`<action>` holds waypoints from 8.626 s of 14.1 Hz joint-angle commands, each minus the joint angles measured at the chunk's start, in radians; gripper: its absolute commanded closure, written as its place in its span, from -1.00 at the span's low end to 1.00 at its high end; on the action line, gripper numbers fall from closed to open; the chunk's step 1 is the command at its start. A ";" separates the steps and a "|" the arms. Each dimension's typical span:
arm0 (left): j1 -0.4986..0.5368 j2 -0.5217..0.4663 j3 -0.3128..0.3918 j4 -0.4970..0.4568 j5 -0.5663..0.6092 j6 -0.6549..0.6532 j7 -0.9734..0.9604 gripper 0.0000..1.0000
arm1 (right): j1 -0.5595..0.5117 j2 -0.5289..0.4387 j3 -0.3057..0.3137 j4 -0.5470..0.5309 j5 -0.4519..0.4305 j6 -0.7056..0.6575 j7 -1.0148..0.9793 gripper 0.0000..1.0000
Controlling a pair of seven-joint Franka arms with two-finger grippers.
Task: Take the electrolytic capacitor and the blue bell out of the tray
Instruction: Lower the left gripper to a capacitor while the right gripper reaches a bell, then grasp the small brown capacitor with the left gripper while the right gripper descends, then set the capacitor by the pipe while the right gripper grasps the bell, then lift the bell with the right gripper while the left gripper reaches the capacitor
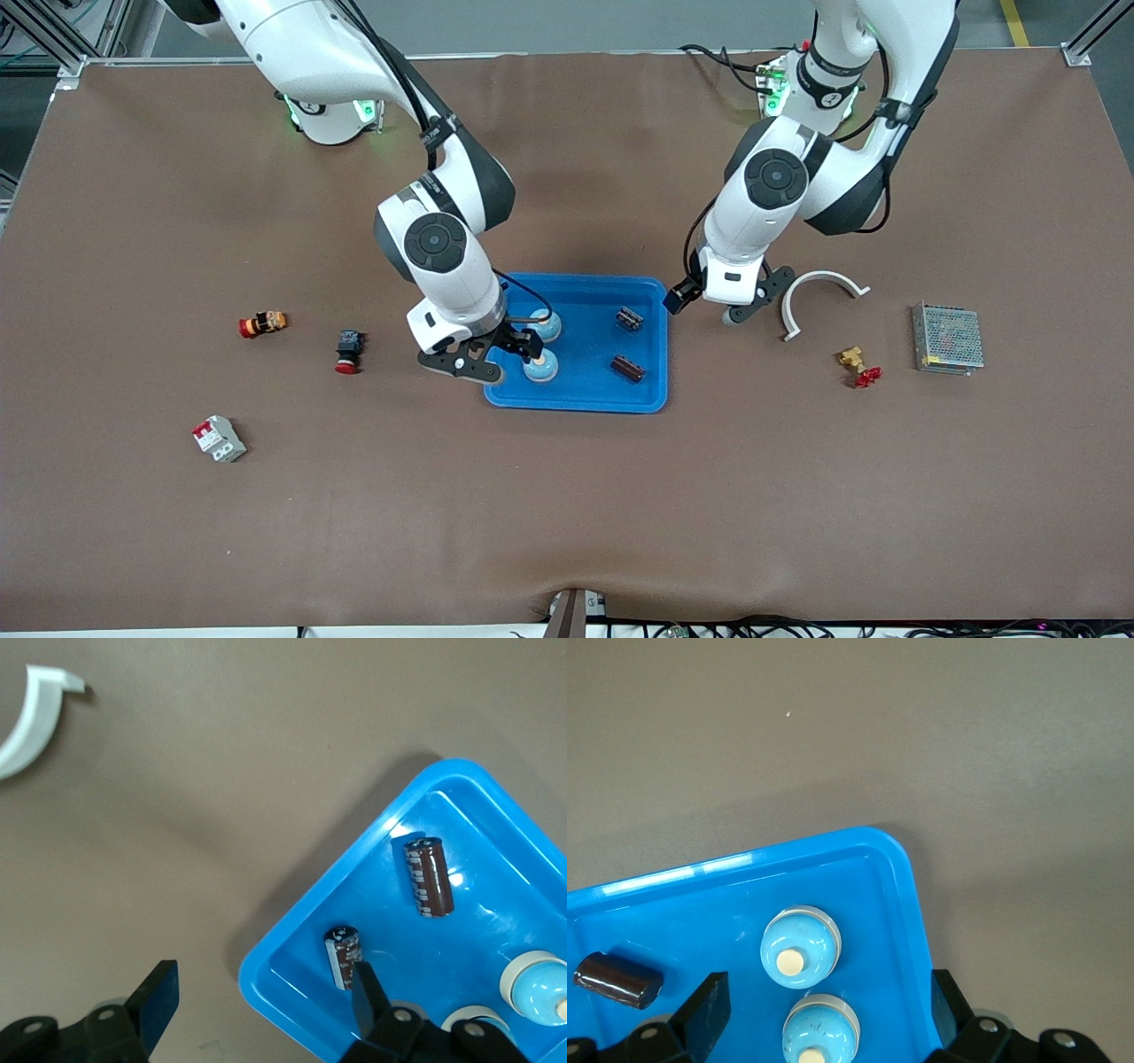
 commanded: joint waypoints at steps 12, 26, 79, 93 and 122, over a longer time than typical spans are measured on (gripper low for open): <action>-0.102 0.194 0.005 0.034 0.023 0.232 -0.296 -0.37 | 0.062 0.094 -0.011 0.013 -0.053 0.080 0.024 -1.00; -0.134 0.311 0.046 0.132 0.034 0.256 -0.407 -0.16 | 0.062 0.177 -0.013 0.063 -0.056 0.136 0.023 -1.00; 0.512 0.150 0.038 -0.031 0.201 -0.050 0.483 -1.00 | 0.093 0.254 -0.014 0.097 -0.099 0.189 0.023 -0.01; 0.254 0.265 -0.063 0.465 0.137 -0.363 0.126 -1.00 | -0.017 0.122 0.000 0.174 -0.078 -0.132 -0.133 0.07; -0.186 0.573 0.078 0.594 0.153 -0.023 -0.456 -0.20 | -0.563 0.091 -0.010 0.160 0.062 -0.168 -1.387 0.06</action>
